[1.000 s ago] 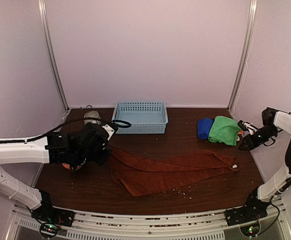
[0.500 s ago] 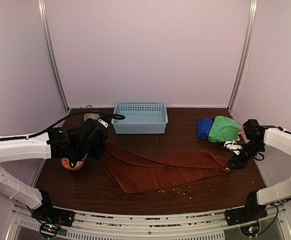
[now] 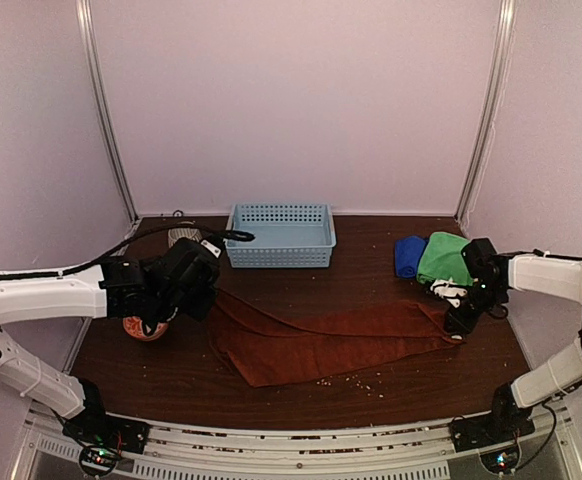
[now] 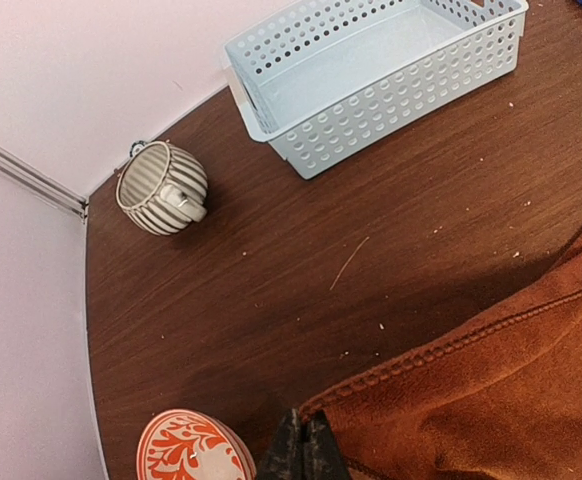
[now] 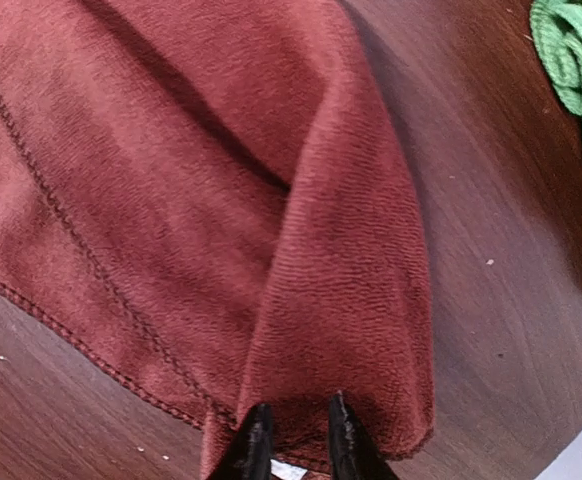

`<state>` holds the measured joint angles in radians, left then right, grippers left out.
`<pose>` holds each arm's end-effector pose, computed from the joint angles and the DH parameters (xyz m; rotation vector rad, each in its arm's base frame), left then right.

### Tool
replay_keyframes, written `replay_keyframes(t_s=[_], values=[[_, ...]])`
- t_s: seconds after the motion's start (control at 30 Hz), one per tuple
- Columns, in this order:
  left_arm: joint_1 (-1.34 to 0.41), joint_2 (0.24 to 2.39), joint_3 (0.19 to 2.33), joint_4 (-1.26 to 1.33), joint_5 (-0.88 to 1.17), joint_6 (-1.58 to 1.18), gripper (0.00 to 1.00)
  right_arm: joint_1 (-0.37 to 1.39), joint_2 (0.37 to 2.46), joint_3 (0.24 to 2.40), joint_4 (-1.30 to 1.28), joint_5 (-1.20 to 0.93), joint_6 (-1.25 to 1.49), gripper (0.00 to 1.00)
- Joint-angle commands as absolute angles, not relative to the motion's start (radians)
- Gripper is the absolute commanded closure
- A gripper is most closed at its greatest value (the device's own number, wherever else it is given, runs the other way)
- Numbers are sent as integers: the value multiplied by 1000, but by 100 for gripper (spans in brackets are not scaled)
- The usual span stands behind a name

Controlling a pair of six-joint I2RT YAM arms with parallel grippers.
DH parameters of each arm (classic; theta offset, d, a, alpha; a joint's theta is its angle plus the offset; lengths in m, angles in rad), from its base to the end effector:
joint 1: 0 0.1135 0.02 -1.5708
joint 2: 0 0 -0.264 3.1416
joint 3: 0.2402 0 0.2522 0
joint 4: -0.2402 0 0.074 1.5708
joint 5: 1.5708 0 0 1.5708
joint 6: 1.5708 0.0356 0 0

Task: Roll the towels
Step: Pick up the towel from the center of the board.

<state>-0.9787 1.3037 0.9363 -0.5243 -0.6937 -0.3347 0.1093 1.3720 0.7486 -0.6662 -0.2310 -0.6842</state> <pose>0.1663 -0.2065 0.2573 0.4295 2.1746 0.1553 0.2297 0.0334 0.1736 -1.1247 2.5656 0.1992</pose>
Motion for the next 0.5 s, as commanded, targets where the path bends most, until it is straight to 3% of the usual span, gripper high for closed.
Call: replay_keyframes(t_s=[0.0,0.07,0.23,0.4,0.47], values=[[-975,1302,931,-489,-689,-328,100,114,1368,801,-656,-193,-620,75],[-975,1306,929,-490,-689,-328,100,113,1370,821,-703,-246,-626,70],[-975,1308,924,-478,-678,-328,100,118,1381,796,-713,-275,-637,69],[-975,1309,920,-474,-676,-318,100,118,1428,778,-699,-250,-623,69],[-975,1306,919,-475,-676,-318,100,117,1434,781,-685,-229,-607,76]])
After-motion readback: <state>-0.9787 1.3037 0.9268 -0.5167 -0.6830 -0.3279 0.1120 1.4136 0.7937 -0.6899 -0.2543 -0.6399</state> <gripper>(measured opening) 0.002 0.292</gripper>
